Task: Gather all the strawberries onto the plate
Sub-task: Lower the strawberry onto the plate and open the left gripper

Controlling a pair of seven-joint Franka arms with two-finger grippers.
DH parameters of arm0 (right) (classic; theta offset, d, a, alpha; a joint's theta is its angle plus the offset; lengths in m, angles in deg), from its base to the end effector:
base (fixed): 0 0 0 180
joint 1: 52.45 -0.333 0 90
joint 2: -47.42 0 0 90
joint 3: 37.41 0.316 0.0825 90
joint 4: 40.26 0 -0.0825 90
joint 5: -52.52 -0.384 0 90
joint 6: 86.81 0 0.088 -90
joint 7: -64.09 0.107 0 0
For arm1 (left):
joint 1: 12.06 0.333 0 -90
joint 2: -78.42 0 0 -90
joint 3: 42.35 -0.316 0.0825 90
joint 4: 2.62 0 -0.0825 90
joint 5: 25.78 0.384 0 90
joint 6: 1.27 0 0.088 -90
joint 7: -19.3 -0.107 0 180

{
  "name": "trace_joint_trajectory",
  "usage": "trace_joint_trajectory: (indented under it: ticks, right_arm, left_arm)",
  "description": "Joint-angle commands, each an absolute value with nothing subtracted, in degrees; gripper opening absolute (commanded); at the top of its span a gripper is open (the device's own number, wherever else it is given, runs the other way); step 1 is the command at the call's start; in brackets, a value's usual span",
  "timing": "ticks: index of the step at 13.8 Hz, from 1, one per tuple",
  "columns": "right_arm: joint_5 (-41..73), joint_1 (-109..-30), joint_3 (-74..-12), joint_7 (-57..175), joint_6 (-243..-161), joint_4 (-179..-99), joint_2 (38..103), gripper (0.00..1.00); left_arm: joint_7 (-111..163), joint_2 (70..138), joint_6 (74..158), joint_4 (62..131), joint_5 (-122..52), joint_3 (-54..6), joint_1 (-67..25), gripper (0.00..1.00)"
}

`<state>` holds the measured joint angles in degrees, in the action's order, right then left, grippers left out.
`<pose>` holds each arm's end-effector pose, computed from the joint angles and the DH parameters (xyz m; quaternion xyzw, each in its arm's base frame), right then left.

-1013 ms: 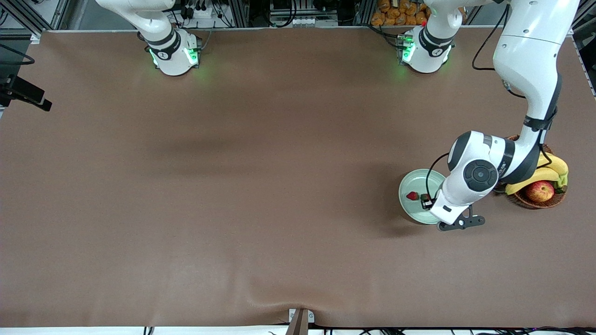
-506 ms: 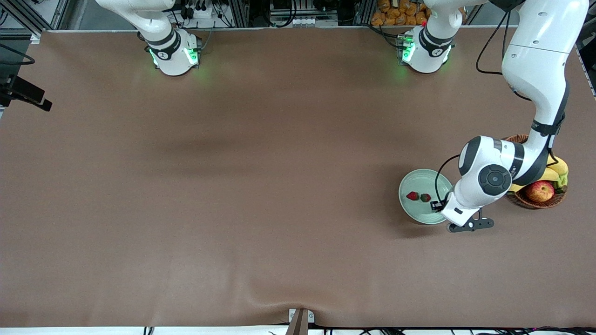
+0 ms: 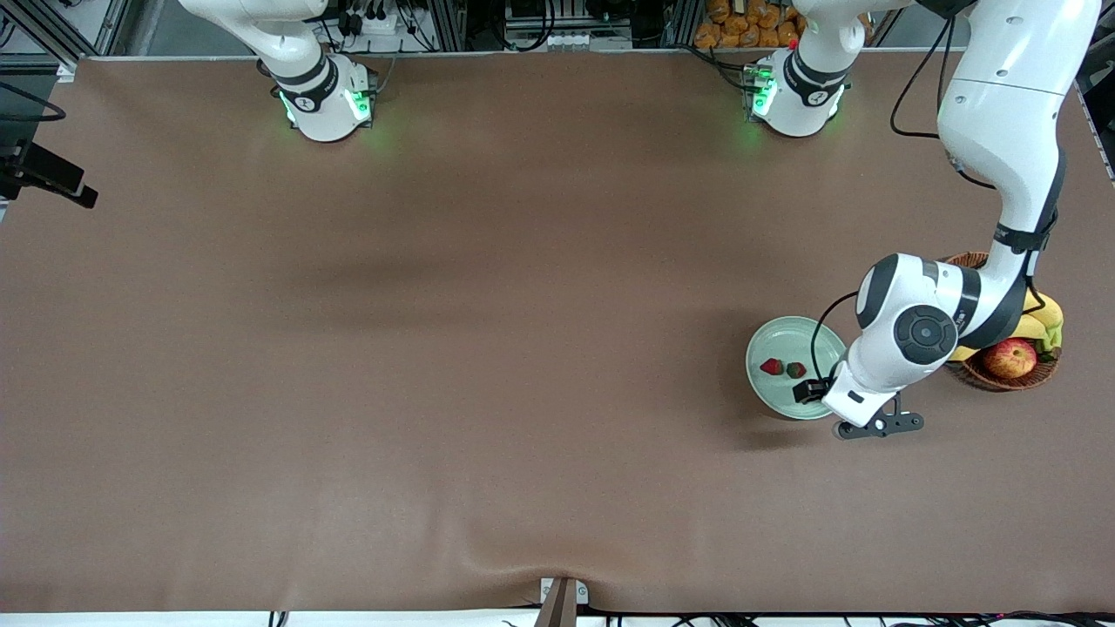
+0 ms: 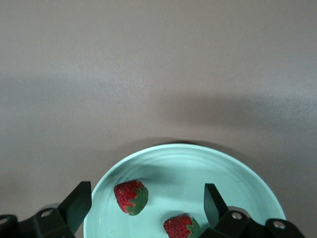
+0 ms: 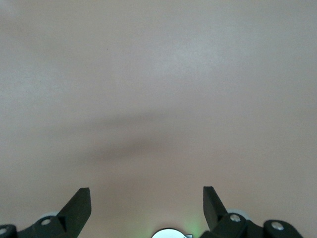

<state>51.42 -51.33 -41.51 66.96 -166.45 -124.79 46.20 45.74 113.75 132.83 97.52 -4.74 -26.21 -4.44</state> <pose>0.5265 -0.0463 0.6649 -0.9970 0.0690 0.0318 0.0109 0.6620 -0.0765 0.2318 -0.9972 -0.0535 -0.0216 0.0469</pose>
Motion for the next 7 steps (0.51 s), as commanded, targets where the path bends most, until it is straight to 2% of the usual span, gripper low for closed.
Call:
trace_joint_trajectory:
  ticks: [1, 7]
  right_arm:
    - [52.08, -51.22, -41.1, 68.05, -165.64, -123.58, 46.54, 1.0]
    - [52.08, -51.13, -41.19, 67.96, -165.64, -123.58, 46.54, 1.0]
  left_arm:
    - [45.49, 112.61, 133.03, 97.14, -4.42, -26.26, -4.59, 1.0]
    - [45.31, 112.08, 133.03, 94.68, -4.07, -26.35, -3.97, 1.0]
